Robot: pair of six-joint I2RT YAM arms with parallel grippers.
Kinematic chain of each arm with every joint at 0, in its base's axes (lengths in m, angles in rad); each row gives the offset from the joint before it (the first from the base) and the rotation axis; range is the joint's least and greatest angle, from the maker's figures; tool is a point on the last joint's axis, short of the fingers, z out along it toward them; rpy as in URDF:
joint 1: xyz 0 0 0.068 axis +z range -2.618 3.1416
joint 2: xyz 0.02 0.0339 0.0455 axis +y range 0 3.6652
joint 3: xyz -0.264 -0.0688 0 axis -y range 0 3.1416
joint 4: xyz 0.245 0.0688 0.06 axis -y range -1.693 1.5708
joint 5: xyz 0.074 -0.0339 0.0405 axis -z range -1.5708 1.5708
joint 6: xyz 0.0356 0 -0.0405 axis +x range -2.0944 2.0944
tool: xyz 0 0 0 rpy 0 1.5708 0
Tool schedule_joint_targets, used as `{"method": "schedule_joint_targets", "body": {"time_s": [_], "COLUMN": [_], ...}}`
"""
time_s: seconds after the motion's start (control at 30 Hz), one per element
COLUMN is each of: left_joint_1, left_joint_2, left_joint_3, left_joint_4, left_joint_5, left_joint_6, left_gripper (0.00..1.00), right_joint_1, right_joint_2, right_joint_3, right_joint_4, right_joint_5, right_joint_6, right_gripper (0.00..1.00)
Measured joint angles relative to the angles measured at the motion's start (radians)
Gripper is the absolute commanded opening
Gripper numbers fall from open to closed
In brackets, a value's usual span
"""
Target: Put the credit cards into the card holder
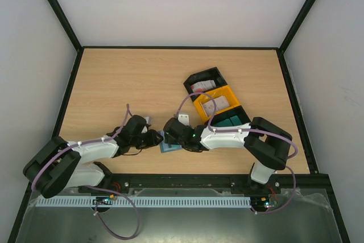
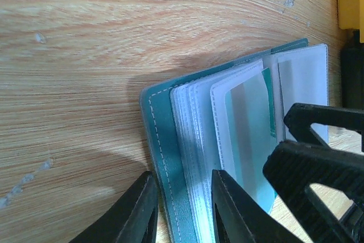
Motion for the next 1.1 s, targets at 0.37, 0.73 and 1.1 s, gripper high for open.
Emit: {"method": "schedule_joint_targets", "body": {"time_s": [0.37,0.73,1.1], "left_joint_1": [0.0,-0.005,-0.008], "left_joint_2": [0.0,0.011,-0.092], "left_joint_3": [0.0,0.0,0.053], "left_joint_4": [0.0,0.015,-0.164], "left_joint_5": [-0.001,-0.003,-0.086], "left_joint_6": [0.0,-0.005,0.019], "left_gripper": [0.27,0.31,0.54], "right_joint_1": [0.0,-0.005,-0.137], "right_joint_2": [0.028,0.018,-0.142], "right_joint_3": [0.004,0.003,0.089], "right_joint_4": [-0.003,0.026,-0.171], "right_joint_5": [-0.015,-0.098,0.018], "right_joint_6": [-0.01,-0.025,-0.204], "right_gripper": [0.61,0.61,0.69]}}
